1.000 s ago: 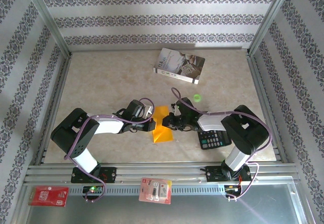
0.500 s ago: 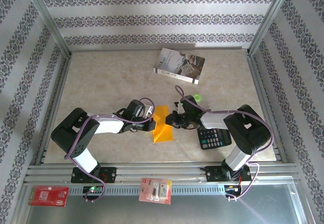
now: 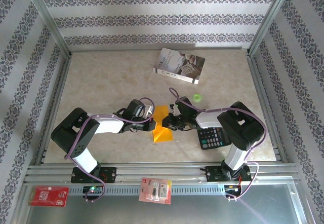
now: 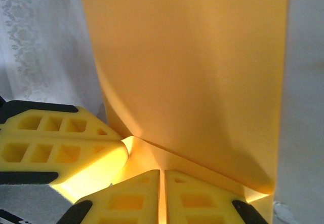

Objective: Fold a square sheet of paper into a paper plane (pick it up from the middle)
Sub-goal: Fold the triangle a second time at the center of the table.

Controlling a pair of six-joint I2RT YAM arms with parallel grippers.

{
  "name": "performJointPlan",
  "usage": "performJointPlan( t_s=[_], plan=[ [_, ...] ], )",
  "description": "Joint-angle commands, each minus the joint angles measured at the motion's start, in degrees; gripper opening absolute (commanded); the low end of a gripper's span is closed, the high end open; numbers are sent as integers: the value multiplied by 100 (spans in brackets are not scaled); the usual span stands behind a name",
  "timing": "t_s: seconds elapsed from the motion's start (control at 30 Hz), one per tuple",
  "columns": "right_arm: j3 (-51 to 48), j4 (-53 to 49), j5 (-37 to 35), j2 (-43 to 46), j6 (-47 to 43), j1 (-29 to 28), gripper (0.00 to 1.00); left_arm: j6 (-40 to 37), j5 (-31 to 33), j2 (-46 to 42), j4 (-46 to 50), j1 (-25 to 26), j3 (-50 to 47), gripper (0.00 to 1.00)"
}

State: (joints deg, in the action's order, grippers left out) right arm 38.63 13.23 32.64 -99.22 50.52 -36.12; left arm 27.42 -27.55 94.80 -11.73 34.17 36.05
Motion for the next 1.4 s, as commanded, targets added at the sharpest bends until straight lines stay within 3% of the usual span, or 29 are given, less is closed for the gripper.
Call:
performJointPlan(
  t_s=[0.0, 0.23, 0.47, 0.97, 1.37],
  plan=[
    [-4, 2, -6, -9, -157, 16, 12, -149, 784, 289, 970, 19, -138, 0],
    [-185, -33, -247, 637, 235, -523, 12, -136, 828, 302, 982, 19, -167, 0],
    [-191, 226, -559, 524, 629, -1138, 8, -131, 839, 307, 971, 11, -180, 0],
    [-334, 510, -593, -62, 787, -1389, 5, -134, 890, 293, 991, 15, -200, 0],
    [-453, 341, -584, 150, 783, -1518, 5, -137, 948, 220, 1046, -7, -203, 0]
  ],
)
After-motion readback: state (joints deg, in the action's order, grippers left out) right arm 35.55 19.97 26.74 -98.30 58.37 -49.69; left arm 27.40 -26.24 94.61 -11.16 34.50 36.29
